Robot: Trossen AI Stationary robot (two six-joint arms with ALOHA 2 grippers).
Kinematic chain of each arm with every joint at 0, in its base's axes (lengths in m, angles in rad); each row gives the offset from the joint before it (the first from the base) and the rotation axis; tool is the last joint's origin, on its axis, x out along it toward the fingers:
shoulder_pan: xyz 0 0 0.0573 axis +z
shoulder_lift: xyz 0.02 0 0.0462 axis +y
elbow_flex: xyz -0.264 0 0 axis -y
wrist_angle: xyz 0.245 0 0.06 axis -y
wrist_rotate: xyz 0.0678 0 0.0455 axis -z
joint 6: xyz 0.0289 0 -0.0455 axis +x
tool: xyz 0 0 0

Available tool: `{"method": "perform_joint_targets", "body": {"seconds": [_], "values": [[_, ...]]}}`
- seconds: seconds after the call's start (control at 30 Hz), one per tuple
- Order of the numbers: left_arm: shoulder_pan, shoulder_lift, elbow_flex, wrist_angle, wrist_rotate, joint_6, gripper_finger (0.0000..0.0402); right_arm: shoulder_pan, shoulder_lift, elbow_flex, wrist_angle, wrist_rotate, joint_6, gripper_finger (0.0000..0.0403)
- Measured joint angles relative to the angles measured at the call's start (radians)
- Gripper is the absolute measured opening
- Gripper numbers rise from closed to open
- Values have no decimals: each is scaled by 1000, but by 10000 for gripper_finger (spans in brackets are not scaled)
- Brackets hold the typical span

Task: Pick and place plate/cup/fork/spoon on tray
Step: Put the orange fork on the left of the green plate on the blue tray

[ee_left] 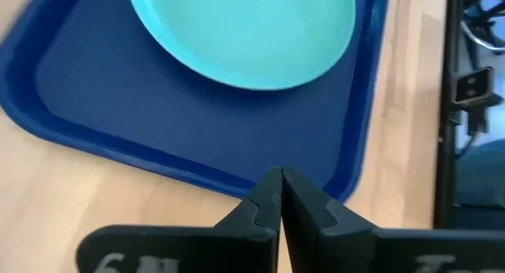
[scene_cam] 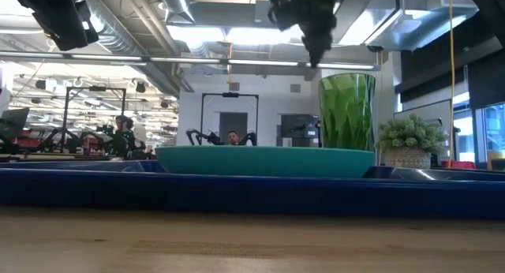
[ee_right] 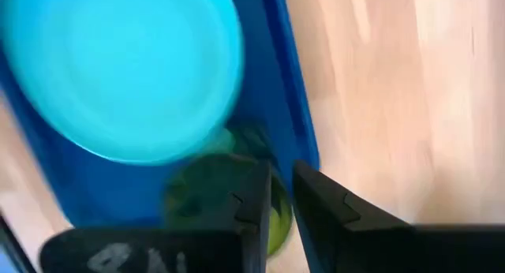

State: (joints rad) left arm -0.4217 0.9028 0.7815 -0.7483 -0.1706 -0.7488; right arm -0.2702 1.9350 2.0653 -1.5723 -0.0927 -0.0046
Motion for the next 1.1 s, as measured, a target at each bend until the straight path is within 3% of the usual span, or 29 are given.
{"method": "perform_joint_targets", "body": {"seconds": [0.1,0.37,0.63,0.8,0.97,1.1], "values": [[0,0,0,-29,59,-71,0,27,-1,98,2,-41,-1,57],[-32,0,0,-143,192,-340,0,93,-2,292,2,-32,-69,57],[-78,16,0,-164,312,-669,36,124,-26,279,0,72,-90,57],[-120,54,0,-174,382,-832,70,125,-26,278,0,74,-104,57],[-193,113,0,-226,439,-1117,80,125,-26,278,2,74,-105,57],[-280,149,0,-194,387,-1248,78,125,-26,278,2,74,-110,57]]}}
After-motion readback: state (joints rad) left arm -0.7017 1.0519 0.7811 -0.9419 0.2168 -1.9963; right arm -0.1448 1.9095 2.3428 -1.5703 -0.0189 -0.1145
